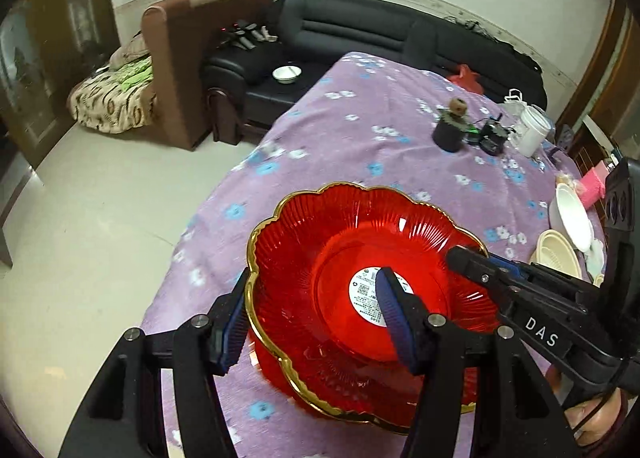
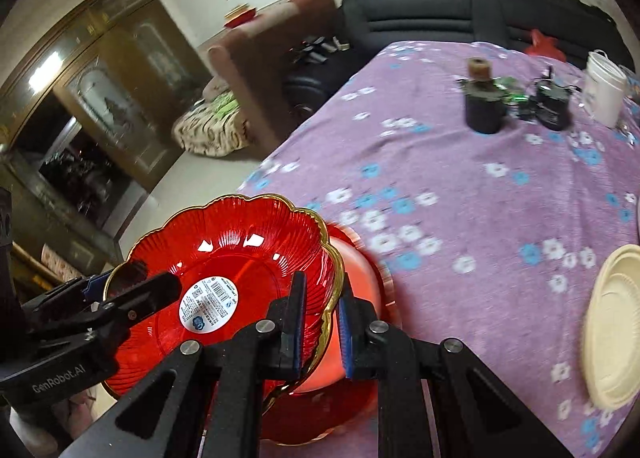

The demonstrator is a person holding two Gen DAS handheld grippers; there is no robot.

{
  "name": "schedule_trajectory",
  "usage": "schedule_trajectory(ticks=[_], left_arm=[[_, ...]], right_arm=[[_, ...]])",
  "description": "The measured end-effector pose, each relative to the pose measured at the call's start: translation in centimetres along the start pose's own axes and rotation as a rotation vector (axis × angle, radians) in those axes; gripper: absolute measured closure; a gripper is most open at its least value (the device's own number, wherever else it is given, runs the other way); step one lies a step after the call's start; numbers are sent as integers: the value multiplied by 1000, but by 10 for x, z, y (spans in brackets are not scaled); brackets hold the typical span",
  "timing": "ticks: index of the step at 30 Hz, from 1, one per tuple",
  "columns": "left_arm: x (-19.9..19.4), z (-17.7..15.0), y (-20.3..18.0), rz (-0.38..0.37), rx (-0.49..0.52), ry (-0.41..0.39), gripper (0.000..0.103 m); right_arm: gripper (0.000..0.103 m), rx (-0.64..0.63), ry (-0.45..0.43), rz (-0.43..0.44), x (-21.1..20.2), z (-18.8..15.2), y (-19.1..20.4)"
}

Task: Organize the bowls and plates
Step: 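Carry the small red plate and lower it onto another red plate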

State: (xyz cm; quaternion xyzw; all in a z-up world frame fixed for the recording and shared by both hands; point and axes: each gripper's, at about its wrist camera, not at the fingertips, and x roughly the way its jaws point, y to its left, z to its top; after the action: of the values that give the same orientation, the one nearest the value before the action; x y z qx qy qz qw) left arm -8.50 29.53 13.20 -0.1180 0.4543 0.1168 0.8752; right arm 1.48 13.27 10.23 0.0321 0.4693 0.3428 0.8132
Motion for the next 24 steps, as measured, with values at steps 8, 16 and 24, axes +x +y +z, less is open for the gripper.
schedule_trajectory(ticks=[8,16,24], left_arm=[[10,-4,21,-79,-50,37,44],[39,-6,12,-91,-42,83,44],[71,-7,-8,-78,-1,126,44]], right_arm=[[87,5,14,-40,6,-15,16],[87,23,29,-101,13,-18,2],[87,50,41,-156,20,-25,-18]])
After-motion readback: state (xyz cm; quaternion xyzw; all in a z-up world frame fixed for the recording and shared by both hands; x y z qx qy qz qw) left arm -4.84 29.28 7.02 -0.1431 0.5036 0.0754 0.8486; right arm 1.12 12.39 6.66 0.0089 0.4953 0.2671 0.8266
